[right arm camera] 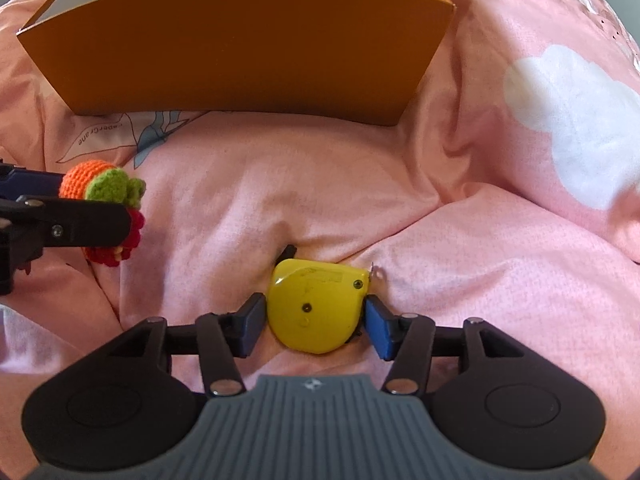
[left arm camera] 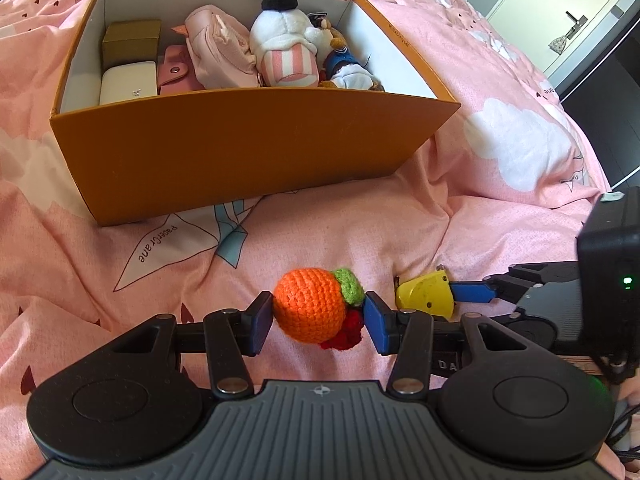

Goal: Organize objects
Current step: 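Grasp the orange knitted fruit with the left gripper while the right gripper grasps the yellow tape measure, then lift both items over the orange box and lower them inside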

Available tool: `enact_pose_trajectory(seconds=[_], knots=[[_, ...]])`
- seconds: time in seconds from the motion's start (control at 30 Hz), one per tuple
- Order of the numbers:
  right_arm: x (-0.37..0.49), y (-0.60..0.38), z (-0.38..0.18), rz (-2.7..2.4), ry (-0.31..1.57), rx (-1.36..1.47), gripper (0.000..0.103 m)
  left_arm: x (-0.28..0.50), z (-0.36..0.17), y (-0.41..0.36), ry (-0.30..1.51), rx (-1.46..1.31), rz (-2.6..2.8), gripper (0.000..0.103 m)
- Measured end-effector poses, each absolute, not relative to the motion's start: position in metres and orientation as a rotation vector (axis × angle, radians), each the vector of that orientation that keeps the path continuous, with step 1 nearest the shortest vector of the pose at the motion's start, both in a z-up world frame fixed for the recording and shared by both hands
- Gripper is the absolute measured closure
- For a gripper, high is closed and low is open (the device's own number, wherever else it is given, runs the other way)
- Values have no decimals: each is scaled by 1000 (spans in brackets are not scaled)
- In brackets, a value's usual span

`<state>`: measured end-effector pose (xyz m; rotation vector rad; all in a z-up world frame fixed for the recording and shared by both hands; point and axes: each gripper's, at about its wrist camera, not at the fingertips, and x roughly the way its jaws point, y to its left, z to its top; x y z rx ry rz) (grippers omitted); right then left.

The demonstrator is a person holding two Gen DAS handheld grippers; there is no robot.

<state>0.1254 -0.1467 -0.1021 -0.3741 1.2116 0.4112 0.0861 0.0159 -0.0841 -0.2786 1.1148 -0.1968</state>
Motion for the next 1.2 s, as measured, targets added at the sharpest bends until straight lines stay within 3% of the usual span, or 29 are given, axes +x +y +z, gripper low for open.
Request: enact_pose_trajectory(seconds=[0.33, 0.93, 1.2], knots=[[122, -156, -86, 444, 1192, -300, 48, 87, -74, 16, 1095, -282, -222, 47], [167, -152, 57, 635, 818, -317, 48, 136, 3, 32, 891, -290, -258, 47], [221, -124, 55, 703, 821, -456, 48, 193, -9, 44, 936, -322, -258, 47]])
